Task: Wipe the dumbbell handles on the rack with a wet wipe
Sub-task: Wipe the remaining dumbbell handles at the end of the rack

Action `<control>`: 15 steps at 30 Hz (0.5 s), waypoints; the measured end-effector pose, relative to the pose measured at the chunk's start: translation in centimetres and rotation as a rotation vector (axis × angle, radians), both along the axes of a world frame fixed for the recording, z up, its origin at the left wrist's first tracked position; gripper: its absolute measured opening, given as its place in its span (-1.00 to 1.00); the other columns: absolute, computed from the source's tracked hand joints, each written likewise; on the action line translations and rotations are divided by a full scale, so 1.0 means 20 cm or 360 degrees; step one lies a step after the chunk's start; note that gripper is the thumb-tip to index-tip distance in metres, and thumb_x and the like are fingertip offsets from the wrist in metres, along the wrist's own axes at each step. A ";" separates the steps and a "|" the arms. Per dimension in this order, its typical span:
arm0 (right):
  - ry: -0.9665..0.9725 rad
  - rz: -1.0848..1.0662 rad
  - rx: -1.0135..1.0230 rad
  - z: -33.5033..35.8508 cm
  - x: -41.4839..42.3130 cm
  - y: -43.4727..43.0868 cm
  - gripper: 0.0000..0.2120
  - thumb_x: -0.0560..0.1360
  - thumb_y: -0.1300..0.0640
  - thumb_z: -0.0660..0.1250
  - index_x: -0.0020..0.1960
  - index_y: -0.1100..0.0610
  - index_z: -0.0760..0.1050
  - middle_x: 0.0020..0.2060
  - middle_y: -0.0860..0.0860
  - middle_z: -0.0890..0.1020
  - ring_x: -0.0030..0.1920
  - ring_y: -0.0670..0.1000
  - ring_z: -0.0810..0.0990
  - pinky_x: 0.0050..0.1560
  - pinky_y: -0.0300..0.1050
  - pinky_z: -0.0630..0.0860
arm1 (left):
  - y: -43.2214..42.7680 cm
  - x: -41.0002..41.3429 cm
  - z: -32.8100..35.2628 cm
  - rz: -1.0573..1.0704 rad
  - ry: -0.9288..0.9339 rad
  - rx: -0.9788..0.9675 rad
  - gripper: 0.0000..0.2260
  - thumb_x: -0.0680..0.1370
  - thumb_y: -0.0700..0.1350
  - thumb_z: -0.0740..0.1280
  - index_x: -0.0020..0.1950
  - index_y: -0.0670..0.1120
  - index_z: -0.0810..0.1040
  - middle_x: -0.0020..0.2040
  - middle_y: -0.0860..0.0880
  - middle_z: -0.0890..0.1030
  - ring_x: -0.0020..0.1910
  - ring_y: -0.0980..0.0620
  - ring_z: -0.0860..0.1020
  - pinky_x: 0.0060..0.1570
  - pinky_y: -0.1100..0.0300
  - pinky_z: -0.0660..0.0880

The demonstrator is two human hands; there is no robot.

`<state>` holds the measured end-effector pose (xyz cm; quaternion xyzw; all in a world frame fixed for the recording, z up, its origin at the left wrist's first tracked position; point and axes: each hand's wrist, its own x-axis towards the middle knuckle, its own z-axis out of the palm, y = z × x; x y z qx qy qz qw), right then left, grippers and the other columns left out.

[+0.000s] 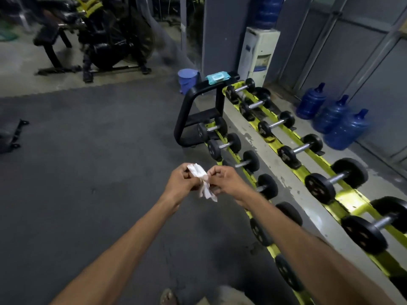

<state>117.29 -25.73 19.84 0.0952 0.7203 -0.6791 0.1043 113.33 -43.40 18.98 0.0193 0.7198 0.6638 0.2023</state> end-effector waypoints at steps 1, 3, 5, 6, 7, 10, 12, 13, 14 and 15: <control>-0.0007 -0.0052 -0.0021 -0.02 -0.09 -0.02 -0.83 0.55 0.16 0.47 -0.01 0.24 0.54 -0.24 0.14 0.63 -0.30 0.02 0.60 -0.28 -0.09 0.52 | -0.02 -0.10 0.00 -0.0007 -0.0007 -0.0022 -0.70 0.54 -0.43 0.39 0.24 -0.22 0.56 -0.01 -0.25 0.73 -0.05 -0.16 0.74 0.01 -0.02 0.69; -0.0009 -0.0158 -0.0056 -0.06 -0.25 -0.06 -0.90 0.58 0.19 0.42 -0.04 0.20 0.53 -0.26 0.13 0.63 -0.29 0.05 0.57 -0.25 -0.05 0.50 | -0.06 -0.27 -0.02 -0.0011 -0.0026 -0.0038 -0.73 0.56 -0.41 0.38 0.23 -0.23 0.56 -0.04 -0.19 0.74 -0.09 -0.12 0.74 -0.06 0.03 0.69; -0.0022 -0.0266 -0.0097 -0.10 -0.43 -0.08 -0.91 0.60 0.20 0.39 -0.06 0.15 0.51 -0.29 0.09 0.61 -0.29 0.07 0.51 -0.25 -0.05 0.47 | -0.06 -0.46 -0.05 0.0000 -0.0065 -0.0041 -0.73 0.56 -0.41 0.36 0.24 -0.20 0.56 -0.12 -0.10 0.74 -0.18 -0.03 0.72 -0.20 0.15 0.64; -0.0023 -0.0323 -0.0113 -0.11 -0.52 -0.08 -0.91 0.59 0.23 0.39 -0.06 0.14 0.50 -0.31 0.06 0.61 -0.30 0.05 0.50 -0.26 -0.06 0.46 | -0.06 -0.56 -0.06 0.0010 -0.0085 -0.0037 -0.72 0.56 -0.40 0.37 0.24 -0.18 0.56 -0.14 -0.08 0.74 -0.21 0.00 0.71 -0.24 0.19 0.62; -0.0023 -0.0375 -0.0130 -0.13 -0.61 -0.07 -0.92 0.58 0.25 0.39 -0.03 0.16 0.49 -0.31 0.04 0.62 -0.32 0.01 0.51 -0.26 -0.06 0.47 | -0.05 -0.65 -0.07 0.0017 -0.0102 -0.0030 -0.71 0.56 -0.40 0.38 0.23 -0.16 0.56 -0.15 -0.08 0.74 -0.22 0.01 0.71 -0.25 0.21 0.61; 0.0022 -0.0476 -0.0162 -0.19 -0.91 -0.01 -0.84 0.57 0.30 0.35 0.14 0.19 0.49 -0.16 0.04 0.68 -0.29 0.00 0.60 -0.23 -0.01 0.53 | 0.01 -0.97 -0.12 0.0036 -0.0144 -0.0023 -0.73 0.57 -0.33 0.44 0.24 -0.14 0.55 -0.12 -0.17 0.75 -0.26 -0.02 0.68 -0.16 0.05 0.69; 0.0087 -0.0488 -0.0161 -0.21 -1.14 0.05 -0.77 0.59 0.31 0.30 0.19 0.09 0.51 -0.08 0.07 0.70 -0.21 0.04 0.65 -0.20 0.01 0.56 | 0.06 -1.22 -0.15 0.0059 -0.0159 0.0002 -0.73 0.58 -0.28 0.47 0.25 -0.13 0.54 -0.15 -0.20 0.72 -0.29 -0.02 0.64 -0.03 -0.19 0.70; 0.0110 -0.0488 -0.0159 -0.22 -1.26 0.09 -0.74 0.59 0.33 0.27 0.19 0.05 0.53 -0.04 0.08 0.71 -0.17 0.06 0.67 -0.20 0.00 0.56 | 0.10 -1.35 -0.16 0.0071 -0.0139 0.0002 -0.72 0.58 -0.27 0.47 0.26 -0.12 0.54 -0.17 -0.19 0.70 -0.31 -0.01 0.62 0.00 -0.24 0.69; 0.0123 -0.0485 -0.0153 -0.23 -1.37 0.12 -0.72 0.58 0.34 0.24 0.18 0.04 0.55 -0.01 0.10 0.71 -0.14 0.07 0.67 -0.20 -0.02 0.55 | 0.14 -1.46 -0.17 0.0093 -0.0118 -0.0003 -0.72 0.59 -0.26 0.47 0.26 -0.11 0.53 -0.20 -0.18 0.69 -0.32 -0.01 0.61 0.00 -0.25 0.68; 0.0131 -0.0487 -0.0151 -0.24 -1.49 0.16 -0.71 0.58 0.34 0.22 0.16 0.04 0.57 0.01 0.12 0.71 -0.13 0.07 0.66 -0.21 -0.05 0.54 | 0.18 -1.58 -0.16 0.0109 -0.0084 -0.0014 -0.73 0.59 -0.26 0.46 0.26 -0.11 0.52 -0.24 -0.17 0.67 -0.33 -0.02 0.60 -0.02 -0.23 0.67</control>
